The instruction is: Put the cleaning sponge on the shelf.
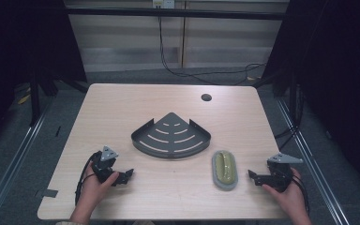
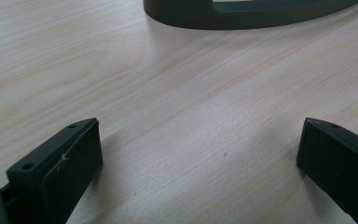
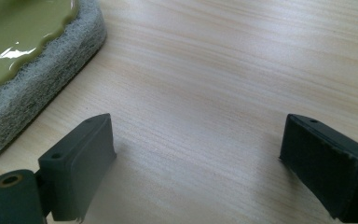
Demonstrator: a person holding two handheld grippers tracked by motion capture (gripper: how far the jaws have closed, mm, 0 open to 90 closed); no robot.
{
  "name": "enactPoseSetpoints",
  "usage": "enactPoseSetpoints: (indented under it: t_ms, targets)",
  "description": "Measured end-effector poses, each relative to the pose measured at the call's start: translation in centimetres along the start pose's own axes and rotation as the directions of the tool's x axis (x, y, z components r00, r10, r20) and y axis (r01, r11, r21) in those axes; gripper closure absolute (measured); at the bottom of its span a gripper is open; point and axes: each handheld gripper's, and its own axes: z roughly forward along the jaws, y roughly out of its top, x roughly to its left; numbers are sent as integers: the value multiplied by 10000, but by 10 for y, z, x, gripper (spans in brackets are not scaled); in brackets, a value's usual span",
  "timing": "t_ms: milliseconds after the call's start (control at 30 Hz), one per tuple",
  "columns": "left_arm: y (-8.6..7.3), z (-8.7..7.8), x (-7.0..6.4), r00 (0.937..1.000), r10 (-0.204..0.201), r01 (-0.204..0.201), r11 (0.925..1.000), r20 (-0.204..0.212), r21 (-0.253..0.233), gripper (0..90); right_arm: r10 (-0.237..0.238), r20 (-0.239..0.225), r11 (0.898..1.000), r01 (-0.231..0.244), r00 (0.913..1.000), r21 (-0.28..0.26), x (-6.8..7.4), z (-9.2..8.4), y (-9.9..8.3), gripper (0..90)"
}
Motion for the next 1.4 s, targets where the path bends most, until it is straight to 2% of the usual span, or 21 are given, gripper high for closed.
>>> enactPoseSetpoints:
  t_ms: [100, 133, 167, 233, 300, 333, 467, 633, 667, 700, 733, 800, 833, 867, 900, 1033, 1200, 1300, 1333, 1367, 1400]
  targets:
    - [0, 0, 0, 10000, -29, 29, 10000, 12, -7, 0, -38, -24, 10000, 38, 10000, -15, 0, 0, 0, 92]
    - [0, 0, 0, 10000, 43, -43, 10000, 9, 23, 0, -19, -50, 10000, 19, 10000, -26, 0, -2, -1, 129]
    - [0, 0, 0, 10000, 43, -43, 10000, 9, 23, 0, -19, -50, 10000, 19, 10000, -26, 0, -2, -1, 129]
    - [1, 1, 0, 10000, -5, 5, 10000, 5, 10, 0, 302, -256, 9978, -286, 9992, 601, -1, -10, 4, 211]
    - [2, 1, 1, 10000, 79, -79, 10000, -37, 24, 0, 285, -409, 9965, -252, 9988, 794, -1, -12, 5, 220]
    - [2, 2, 1, 10000, 50, -50, 10000, -29, 39, 0, 367, -502, 9936, -311, 9981, 1089, 1, -15, 8, 232]
    - [3, 3, 0, 10000, -22, 22, 10000, -38, -4, 0, 177, -424, 9808, -91, 9989, 1948, 17, -24, 28, 267]
    - [4, 3, 1, 10000, 23, -23, 10000, -47, 30, 0, 654, -786, 9586, -407, 9948, 2819, 30, -28, 57, 305]
    - [4, 4, 0, 10000, -33, 33, 10000, -43, -14, 0, 563, -853, 9482, -265, 9948, 3166, 35, -29, 67, 317]
    - [4, 4, 0, 10000, -33, 33, 10000, -43, -14, 0, 563, -853, 9482, -265, 9948, 3166, 35, -29, 67, 317]
    - [4, 4, 1, 10000, 47, -47, 10000, -9, 74, 0, 431, -813, 9413, -132, 9958, 3374, 37, -30, 73, 334]
    - [4, 4, 0, 10000, -55, 55, 10000, -6, 5, 0, 405, -756, 9299, -99, 9963, 3676, 41, -29, 82, 341]
    - [4, 4, 0, 10000, -55, 55, 10000, -6, 7, 0, 398, -703, 9175, -86, 9967, 3975, 44, -27, 90, 341]
    - [4, 4, 0, 10000, -53, 53, 10000, -7, 8, 0, 243, -612, 9122, 29, 9978, 4098, 47, -26, 94, 341]
    - [4, 4, 1, 10000, -27, 27, 10000, -11, 13, 0, 243, -612, 9122, 29, 9978, 4098, 47, -26, 94, 341]
    - [4, 4, 1, 10000, -29, 29, 10000, -10, 13, 0, 28, -370, 8977, 138, 9993, 4403, 57, -25, 111, 345]
    - [4, 4, 0, 10000, -52, 52, 10000, -9, 8, 0, -283, -428, 8818, 451, 9987, 4695, 69, -20, 126, 370]
    - [4, 4, 0, 10000, -50, 50, 10000, -7, 10, 0, 12, -477, 8611, 232, 9989, 5079, 76, -14, 131, 379]
    - [4, 4, 1, 10000, -29, 29, 10000, -15, 9, 0, 399, -394, 8483, -130, 9984, 5293, 79, -10, 134, 377]
    - [4, 4, 1, 10000, -28, 28, 10000, -14, 12, 0, 399, -394, 8483, -130, 9984, 5293, 79, -10, 134, 377]
    - [4, 4, 0, 10000, -55, 55, 10000, -9, 4, 0, 595, -317, 8373, -326, 9977, 5458, 80, -9, 135, 377]
